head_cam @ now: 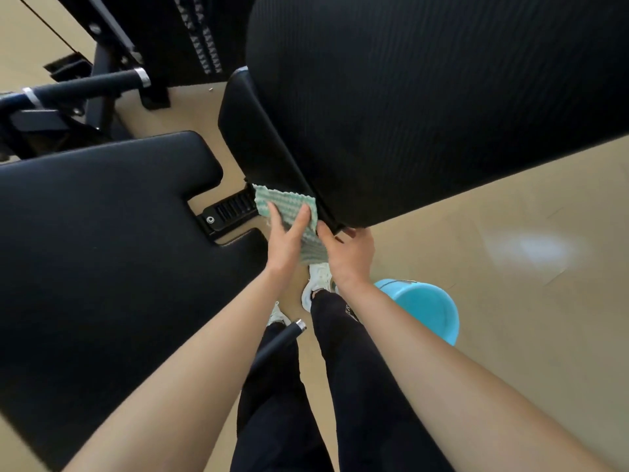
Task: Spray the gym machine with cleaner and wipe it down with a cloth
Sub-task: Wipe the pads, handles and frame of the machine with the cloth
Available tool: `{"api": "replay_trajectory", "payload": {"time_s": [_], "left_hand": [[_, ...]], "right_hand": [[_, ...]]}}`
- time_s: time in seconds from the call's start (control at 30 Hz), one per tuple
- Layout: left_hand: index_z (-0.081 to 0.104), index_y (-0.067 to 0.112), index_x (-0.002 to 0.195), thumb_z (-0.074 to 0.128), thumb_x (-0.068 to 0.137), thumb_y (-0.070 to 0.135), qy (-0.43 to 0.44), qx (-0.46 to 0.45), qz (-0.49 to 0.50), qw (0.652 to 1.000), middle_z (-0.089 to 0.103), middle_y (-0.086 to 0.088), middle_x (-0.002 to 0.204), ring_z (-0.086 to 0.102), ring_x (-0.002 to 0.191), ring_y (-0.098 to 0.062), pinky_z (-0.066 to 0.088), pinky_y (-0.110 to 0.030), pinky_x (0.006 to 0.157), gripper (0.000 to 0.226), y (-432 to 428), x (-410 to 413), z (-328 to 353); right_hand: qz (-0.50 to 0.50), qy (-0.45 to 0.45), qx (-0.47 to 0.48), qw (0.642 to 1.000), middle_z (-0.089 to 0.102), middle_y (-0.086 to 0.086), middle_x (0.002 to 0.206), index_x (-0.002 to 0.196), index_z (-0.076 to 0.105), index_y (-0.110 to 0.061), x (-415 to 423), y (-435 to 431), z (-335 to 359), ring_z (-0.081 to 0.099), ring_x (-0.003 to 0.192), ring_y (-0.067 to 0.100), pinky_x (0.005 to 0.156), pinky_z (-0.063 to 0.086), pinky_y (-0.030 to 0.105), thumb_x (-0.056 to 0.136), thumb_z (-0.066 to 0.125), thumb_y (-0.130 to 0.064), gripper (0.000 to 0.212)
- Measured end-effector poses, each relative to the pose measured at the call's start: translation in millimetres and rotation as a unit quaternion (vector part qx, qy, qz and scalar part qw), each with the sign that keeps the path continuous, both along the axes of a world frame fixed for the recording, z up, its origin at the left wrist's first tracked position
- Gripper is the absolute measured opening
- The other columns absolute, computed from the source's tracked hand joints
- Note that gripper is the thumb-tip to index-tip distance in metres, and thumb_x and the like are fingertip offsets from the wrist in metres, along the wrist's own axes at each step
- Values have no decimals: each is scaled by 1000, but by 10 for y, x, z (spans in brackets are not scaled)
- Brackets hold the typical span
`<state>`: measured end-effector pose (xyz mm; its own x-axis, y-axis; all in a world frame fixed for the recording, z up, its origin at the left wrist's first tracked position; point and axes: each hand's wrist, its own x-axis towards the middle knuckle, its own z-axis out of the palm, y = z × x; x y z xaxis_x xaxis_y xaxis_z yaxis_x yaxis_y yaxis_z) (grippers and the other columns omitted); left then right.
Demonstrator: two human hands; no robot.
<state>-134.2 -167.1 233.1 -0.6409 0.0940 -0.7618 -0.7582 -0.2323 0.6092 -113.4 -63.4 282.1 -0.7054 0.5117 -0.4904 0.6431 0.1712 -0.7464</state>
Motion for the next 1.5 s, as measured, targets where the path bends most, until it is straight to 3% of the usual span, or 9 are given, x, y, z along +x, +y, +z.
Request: {"api": "replay_trajectory", "payload": {"time_s": [0.13, 0.3, 0.43, 0.53, 0.7, 1.03, 1.13, 1.33, 1.5], "left_hand": [[-8, 32, 164, 63, 100, 37, -18, 18, 23, 999, 33, 4, 163, 50, 129, -11, 49, -14, 82, 96, 67, 112, -146], [-7, 33, 165, 60, 94, 61, -2, 3, 67, 998, 31, 1, 166, 40, 146, -23, 37, -37, 111, 101, -87, -418, -247], [-10, 35, 164, 60, 83, 71, 35, -6, 63, 997, 27, -3, 168, 35, 150, -29, 27, -54, 123, 113, -368, -1015, -250], [2, 35, 165, 62, 76, 78, 62, -43, 67, 995, 35, -1, 163, 42, 145, -25, 30, -53, 123, 116, -514, -1366, -239], [10, 49, 160, 64, 62, 95, 26, -46, 68, 996, 21, 6, 170, 25, 155, -25, 23, -60, 124, 122, -310, -1058, -336], [-11, 39, 163, 61, 92, 62, -49, 28, 27, 998, 20, 3, 171, 29, 154, -28, 28, -54, 123, 103, -27, -130, -191], [-12, 38, 163, 50, 99, 65, -30, 8, 53, 998, 18, -3, 171, 27, 153, -31, 25, -52, 121, 93, -117, -529, -215], [-7, 36, 164, 42, 58, 98, 25, -99, 56, 993, 12, 2, 173, 18, 157, -27, 13, -57, 127, 132, -442, -1586, -212], [-4, 32, 165, 46, 77, 88, 125, -137, 31, 982, 3, 7, 173, 5, 160, -20, 8, -55, 129, 115, -284, -1454, -69]], "right_hand": [[20, 0, 31, 999, 69, -7, 111, 113, 63, -24, 21, 45, -99, 66, 109, 10, 85, 48, 9, 83, 85, -34, 38], [15, 6, 63, 998, 71, -7, 104, 103, 63, -29, 25, 68, -192, 67, 103, 13, 96, 52, 28, 80, 88, -36, 35], [23, -3, 59, 998, 68, -10, 106, 108, 61, -28, 45, 69, -216, 65, 106, 11, 89, 45, 11, 81, 86, -40, 38], [34, -13, 60, 998, 67, -9, 105, 108, 61, -25, 44, 87, -216, 63, 105, 11, 85, 40, 7, 82, 85, -41, 38], [30, -24, 58, 998, 72, -1, 107, 111, 69, -11, 29, 110, -203, 65, 105, 13, 98, 48, 25, 79, 87, -41, 47], [46, 4, 62, 997, 63, -26, 90, 101, 67, -18, 0, 127, -149, 58, 86, -21, 80, 37, -4, 79, 89, -31, 34], [55, 9, 69, 996, 60, -26, 88, 100, 65, -20, 12, 134, -159, 61, 85, -12, 78, 36, -4, 78, 89, -33, 35], [67, 6, 67, 995, 66, -10, 98, 101, 64, -22, 37, 134, -178, 61, 99, 7, 85, 39, 4, 79, 88, -37, 36], [46, 4, 41, 998, 64, -18, 90, 102, 66, -19, 20, 133, -132, 61, 94, 5, 90, 43, 15, 77, 90, -34, 37]]}}
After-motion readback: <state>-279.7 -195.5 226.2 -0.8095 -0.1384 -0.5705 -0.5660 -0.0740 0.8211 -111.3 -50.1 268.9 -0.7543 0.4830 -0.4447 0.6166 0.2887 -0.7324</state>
